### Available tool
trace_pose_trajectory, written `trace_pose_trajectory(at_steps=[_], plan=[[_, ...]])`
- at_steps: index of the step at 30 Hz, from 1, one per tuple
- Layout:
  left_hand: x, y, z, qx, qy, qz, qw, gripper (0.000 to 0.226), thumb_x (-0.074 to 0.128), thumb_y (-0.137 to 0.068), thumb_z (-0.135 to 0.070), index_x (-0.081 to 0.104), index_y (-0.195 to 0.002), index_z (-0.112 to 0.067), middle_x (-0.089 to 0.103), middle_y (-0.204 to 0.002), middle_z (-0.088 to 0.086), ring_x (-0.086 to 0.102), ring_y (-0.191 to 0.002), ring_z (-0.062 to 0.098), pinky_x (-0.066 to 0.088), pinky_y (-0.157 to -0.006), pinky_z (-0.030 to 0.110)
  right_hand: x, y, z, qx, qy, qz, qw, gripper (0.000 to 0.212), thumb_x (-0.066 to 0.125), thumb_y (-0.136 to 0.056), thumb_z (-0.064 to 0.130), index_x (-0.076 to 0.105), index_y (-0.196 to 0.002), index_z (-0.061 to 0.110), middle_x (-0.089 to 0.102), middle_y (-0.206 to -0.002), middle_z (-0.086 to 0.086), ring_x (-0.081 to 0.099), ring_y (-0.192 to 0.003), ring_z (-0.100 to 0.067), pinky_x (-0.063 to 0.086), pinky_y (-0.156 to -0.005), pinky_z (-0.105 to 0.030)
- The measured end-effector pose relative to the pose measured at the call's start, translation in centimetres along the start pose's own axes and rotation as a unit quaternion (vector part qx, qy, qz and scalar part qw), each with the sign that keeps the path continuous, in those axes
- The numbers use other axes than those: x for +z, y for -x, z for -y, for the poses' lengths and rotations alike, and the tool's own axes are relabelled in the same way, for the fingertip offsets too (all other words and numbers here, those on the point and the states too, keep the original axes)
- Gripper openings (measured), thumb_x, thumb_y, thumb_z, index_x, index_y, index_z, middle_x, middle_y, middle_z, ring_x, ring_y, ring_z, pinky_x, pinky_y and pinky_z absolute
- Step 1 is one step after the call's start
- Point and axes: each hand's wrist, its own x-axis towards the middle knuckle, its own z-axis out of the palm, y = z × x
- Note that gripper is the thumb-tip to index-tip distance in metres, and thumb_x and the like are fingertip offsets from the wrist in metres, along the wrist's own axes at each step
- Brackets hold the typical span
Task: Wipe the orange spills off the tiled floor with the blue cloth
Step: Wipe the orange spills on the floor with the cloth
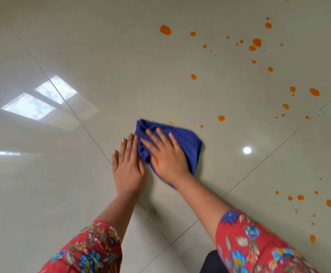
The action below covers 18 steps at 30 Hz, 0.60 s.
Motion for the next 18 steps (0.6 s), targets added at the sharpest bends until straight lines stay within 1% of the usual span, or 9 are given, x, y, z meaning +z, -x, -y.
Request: trace_pose_trajectory(at_steps=[3, 5, 6, 9, 11, 12, 14, 16, 18], plan=[[0.1, 0.1, -0.1, -0.002, -0.006, 0.001, 1.0, 0.064, 0.028, -0.091, -0.021, 0.014, -0.154, -0.028, 0.007, -0.161, -0.013, 0.0, -0.148, 0.005, 0.0, -0.12, 0.034, -0.8, -1.5, -4.3, 0.101, 0.016, -0.028, 0.994, 0.054, 0.032, -0.094, 0.037, 0.036, -0.147, 0.029, 0.033, -0.156, 0.003, 0.029, -0.144, -0.022, 0.017, -0.117, -0.047], [0.2, 0.3, -0.1, 0.004, -0.009, -0.001, 1.0, 0.063, 0.028, -0.093, -0.021, 0.012, -0.154, -0.027, 0.006, -0.161, -0.012, -0.001, -0.148, 0.006, -0.002, -0.12, 0.034, -0.6, 1.3, -5.5, 0.182, 0.0, -0.057, 0.982, 0.055, 0.031, -0.096, 0.038, 0.029, -0.151, 0.03, 0.027, -0.158, 0.004, 0.023, -0.147, -0.022, 0.018, -0.117, -0.048], [0.2, 0.3, -0.2, 0.001, -0.006, -0.004, 1.0, 0.062, 0.028, -0.093, -0.022, 0.013, -0.154, -0.027, 0.007, -0.161, -0.011, 0.0, -0.148, 0.007, -0.002, -0.12, 0.034, -0.5, 2.9, -4.9, 0.201, -0.004, -0.061, 0.978, 0.056, 0.031, -0.097, 0.039, 0.027, -0.152, 0.029, 0.024, -0.159, 0.003, 0.02, -0.148, -0.023, 0.018, -0.117, -0.048], [0.0, 0.0, -0.5, -0.009, 0.012, -0.023, 1.0, 0.056, 0.028, -0.094, -0.021, 0.027, -0.149, -0.021, 0.023, -0.159, -0.005, 0.011, -0.148, 0.01, -0.001, -0.119, 0.033, 0.3, 5.1, -2.0, 0.157, 0.0, -0.035, 0.987, 0.056, 0.028, -0.098, 0.038, 0.026, -0.152, 0.026, 0.02, -0.16, 0.003, 0.016, -0.149, -0.023, 0.016, -0.118, -0.047], [-0.3, -1.6, -1.9, 0.003, 0.032, -0.031, 0.999, 0.05, 0.029, -0.093, -0.021, 0.037, -0.142, -0.018, 0.035, -0.153, -0.002, 0.018, -0.146, 0.012, 0.0, -0.119, 0.033, 0.0, 2.8, -2.8, 0.123, -0.002, -0.034, 0.992, 0.054, 0.027, -0.098, 0.038, 0.028, -0.151, 0.027, 0.022, -0.16, 0.004, 0.018, -0.148, -0.022, 0.015, -0.118, -0.045], [-0.4, -2.8, -2.8, 0.02, 0.04, -0.03, 0.999, 0.049, 0.031, -0.093, -0.021, 0.038, -0.142, -0.018, 0.037, -0.152, -0.002, 0.019, -0.146, 0.013, 0.001, -0.119, 0.033, -0.4, 1.3, -4.0, 0.119, -0.002, -0.029, 0.992, 0.054, 0.027, -0.097, 0.037, 0.029, -0.15, 0.028, 0.024, -0.159, 0.004, 0.02, -0.148, -0.022, 0.014, -0.118, -0.044], [-0.2, -5.5, -4.9, 0.06, 0.052, -0.017, 0.997, 0.053, 0.032, -0.094, -0.022, 0.033, -0.147, -0.019, 0.03, -0.156, -0.004, 0.014, -0.147, 0.012, 0.002, -0.119, 0.033, -1.3, -0.4, -7.2, 0.158, 0.013, -0.03, 0.987, 0.055, 0.028, -0.096, 0.038, 0.03, -0.15, 0.03, 0.026, -0.158, 0.004, 0.023, -0.147, -0.021, 0.015, -0.117, -0.043], [0.2, -8.1, -6.6, 0.08, 0.043, -0.006, 0.996, 0.057, 0.029, -0.096, -0.026, 0.023, -0.152, -0.022, 0.017, -0.16, -0.006, 0.006, -0.148, 0.01, -0.001, -0.12, 0.032, -1.6, 0.3, -10.0, 0.244, 0.004, -0.05, 0.968, 0.055, 0.028, -0.095, 0.038, 0.03, -0.15, 0.03, 0.03, -0.157, 0.002, 0.024, -0.146, -0.021, 0.017, -0.117, -0.044], [0.9, -9.5, -7.3, 0.078, 0.017, 0.003, 0.997, 0.058, 0.025, -0.097, -0.031, 0.014, -0.154, -0.023, 0.007, -0.161, -0.008, 0.0, -0.148, 0.009, -0.002, -0.12, 0.033, -1.4, 2.9, -9.8, 0.314, -0.008, -0.08, 0.946, 0.055, 0.028, -0.095, 0.039, 0.032, -0.15, 0.03, 0.032, -0.156, -0.001, 0.024, -0.146, -0.022, 0.018, -0.117, -0.046]])
